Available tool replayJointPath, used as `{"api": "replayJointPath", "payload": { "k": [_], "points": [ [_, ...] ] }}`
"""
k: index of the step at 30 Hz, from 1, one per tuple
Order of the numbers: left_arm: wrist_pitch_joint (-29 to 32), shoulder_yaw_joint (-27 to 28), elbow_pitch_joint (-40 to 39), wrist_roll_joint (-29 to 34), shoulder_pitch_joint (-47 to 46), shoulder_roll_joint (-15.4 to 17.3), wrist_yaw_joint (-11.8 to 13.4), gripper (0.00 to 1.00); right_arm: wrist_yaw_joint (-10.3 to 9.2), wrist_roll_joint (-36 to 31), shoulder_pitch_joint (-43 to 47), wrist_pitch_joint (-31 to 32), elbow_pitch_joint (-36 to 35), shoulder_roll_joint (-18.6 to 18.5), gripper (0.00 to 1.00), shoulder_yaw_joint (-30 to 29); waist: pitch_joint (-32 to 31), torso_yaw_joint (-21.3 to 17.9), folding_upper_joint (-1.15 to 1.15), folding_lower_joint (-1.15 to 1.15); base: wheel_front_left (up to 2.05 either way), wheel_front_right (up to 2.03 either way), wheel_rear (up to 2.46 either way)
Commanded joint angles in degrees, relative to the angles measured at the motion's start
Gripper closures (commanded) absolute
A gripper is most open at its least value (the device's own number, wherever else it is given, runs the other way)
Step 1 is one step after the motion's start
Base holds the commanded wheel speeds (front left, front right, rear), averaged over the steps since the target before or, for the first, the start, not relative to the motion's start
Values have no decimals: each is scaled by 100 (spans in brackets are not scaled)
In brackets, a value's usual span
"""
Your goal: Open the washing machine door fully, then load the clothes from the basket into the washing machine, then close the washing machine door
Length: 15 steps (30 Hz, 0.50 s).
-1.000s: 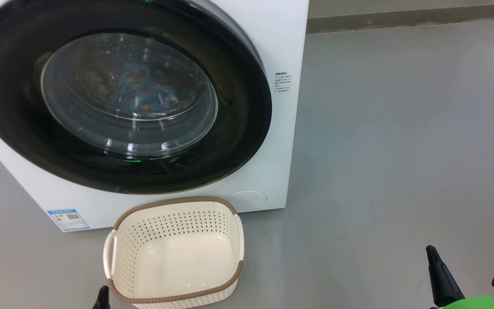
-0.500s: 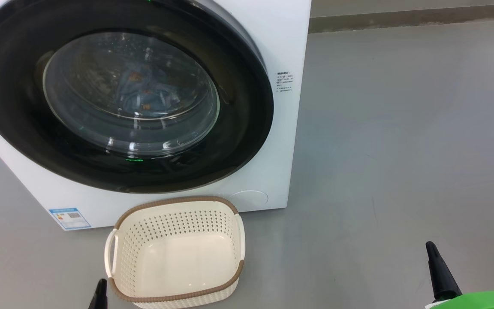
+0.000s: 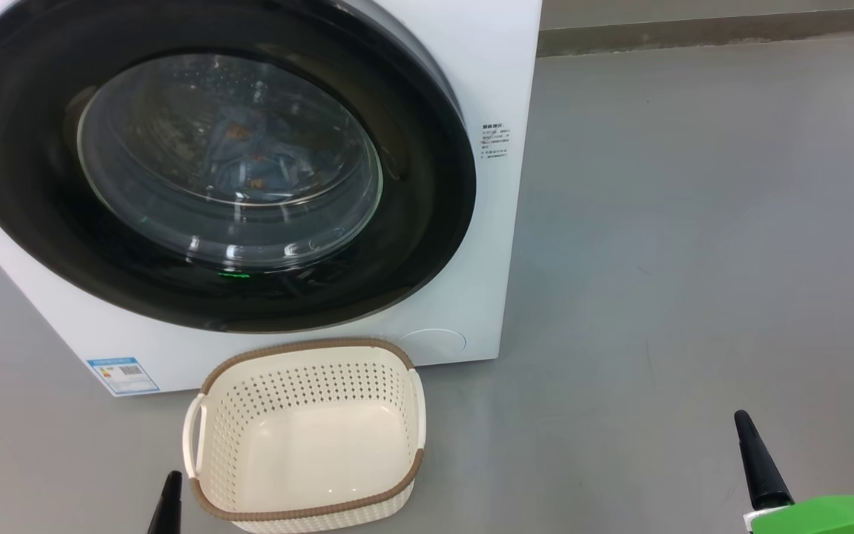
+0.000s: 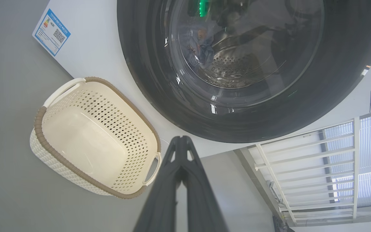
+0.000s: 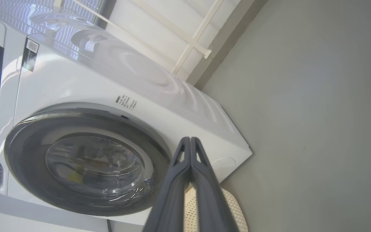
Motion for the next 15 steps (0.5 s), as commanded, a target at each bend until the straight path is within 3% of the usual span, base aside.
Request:
{"api": "replayJointPath", "payload": {
  "k": [1,15],
  "points": [
    [44,150,-97,-164,-301,104,-12,100,-20,198,-296,51,-120,-32,100,38,0,3,0,-1,0,0,0],
    [262,234,-52,-919,-476,117,-13,100,-24,1058,-411,272,-64,0,100,33,5,28,0,-1,0,0,0]
  ]
}}
